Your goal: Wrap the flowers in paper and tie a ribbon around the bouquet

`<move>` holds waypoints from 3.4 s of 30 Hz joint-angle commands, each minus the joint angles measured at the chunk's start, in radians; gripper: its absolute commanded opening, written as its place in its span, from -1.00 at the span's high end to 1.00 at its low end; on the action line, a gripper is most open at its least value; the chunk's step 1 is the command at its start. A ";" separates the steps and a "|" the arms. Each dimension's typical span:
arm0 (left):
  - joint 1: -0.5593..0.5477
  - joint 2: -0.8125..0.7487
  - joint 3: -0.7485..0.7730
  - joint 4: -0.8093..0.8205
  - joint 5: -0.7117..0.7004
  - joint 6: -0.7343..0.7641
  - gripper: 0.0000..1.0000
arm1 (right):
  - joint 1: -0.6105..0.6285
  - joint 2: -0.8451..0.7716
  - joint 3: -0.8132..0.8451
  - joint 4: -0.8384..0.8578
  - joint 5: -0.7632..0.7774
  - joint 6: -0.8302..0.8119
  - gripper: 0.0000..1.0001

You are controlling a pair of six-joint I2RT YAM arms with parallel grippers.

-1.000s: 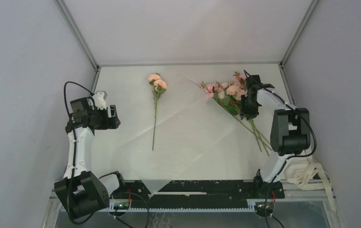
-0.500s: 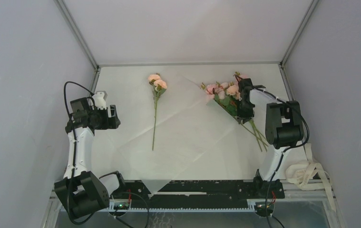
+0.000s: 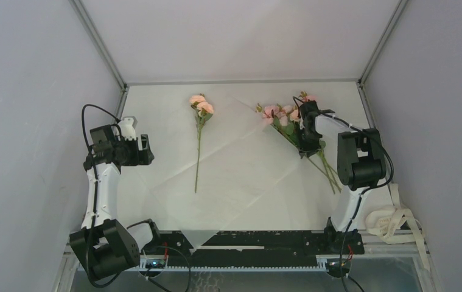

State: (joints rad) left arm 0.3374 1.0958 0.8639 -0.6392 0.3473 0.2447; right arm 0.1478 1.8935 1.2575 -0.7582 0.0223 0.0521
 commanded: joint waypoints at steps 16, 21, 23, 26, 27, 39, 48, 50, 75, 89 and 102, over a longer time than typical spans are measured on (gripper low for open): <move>-0.005 -0.019 -0.016 0.007 0.015 0.015 -0.65 | -0.045 -0.561 0.010 0.139 0.126 0.120 1.00; -0.005 -0.011 -0.011 0.007 0.019 0.012 -0.64 | 0.135 -0.726 -0.021 0.361 0.049 0.316 1.00; -0.005 -0.007 -0.010 0.005 0.020 0.010 -0.65 | 0.268 -0.702 -0.046 0.490 0.026 0.391 1.00; -0.005 -0.013 -0.009 -0.004 0.021 0.013 -0.65 | 0.433 -0.557 -0.041 0.679 -0.011 0.502 1.00; -0.005 -0.019 -0.009 -0.007 0.021 0.014 -0.65 | 0.471 -0.493 -0.025 0.714 -0.011 0.536 1.00; -0.006 -0.019 -0.015 -0.007 0.052 0.016 -0.65 | 0.610 0.239 0.487 0.566 -0.123 0.683 1.00; -0.008 0.025 -0.004 0.006 0.010 0.039 -0.65 | 0.520 0.222 0.601 0.185 -0.063 0.383 -0.72; -0.008 0.044 0.022 -0.008 -0.026 0.060 -0.65 | 0.484 0.132 0.539 0.115 0.064 0.324 -0.80; -0.148 0.303 -0.023 0.053 -0.216 0.076 -1.00 | 0.167 0.272 0.390 -0.004 -0.220 0.101 -0.88; -0.174 0.344 -0.033 0.067 -0.208 0.076 -0.99 | 0.224 0.223 0.335 0.222 -0.723 0.274 0.23; -0.321 0.161 0.016 -0.128 -0.073 0.217 -0.99 | -0.002 0.055 0.257 -0.012 -0.533 0.035 1.00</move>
State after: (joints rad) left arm 0.1261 1.3258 0.8478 -0.6800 0.2039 0.3809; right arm 0.2192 1.9720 1.4906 -0.6479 -0.5865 0.2344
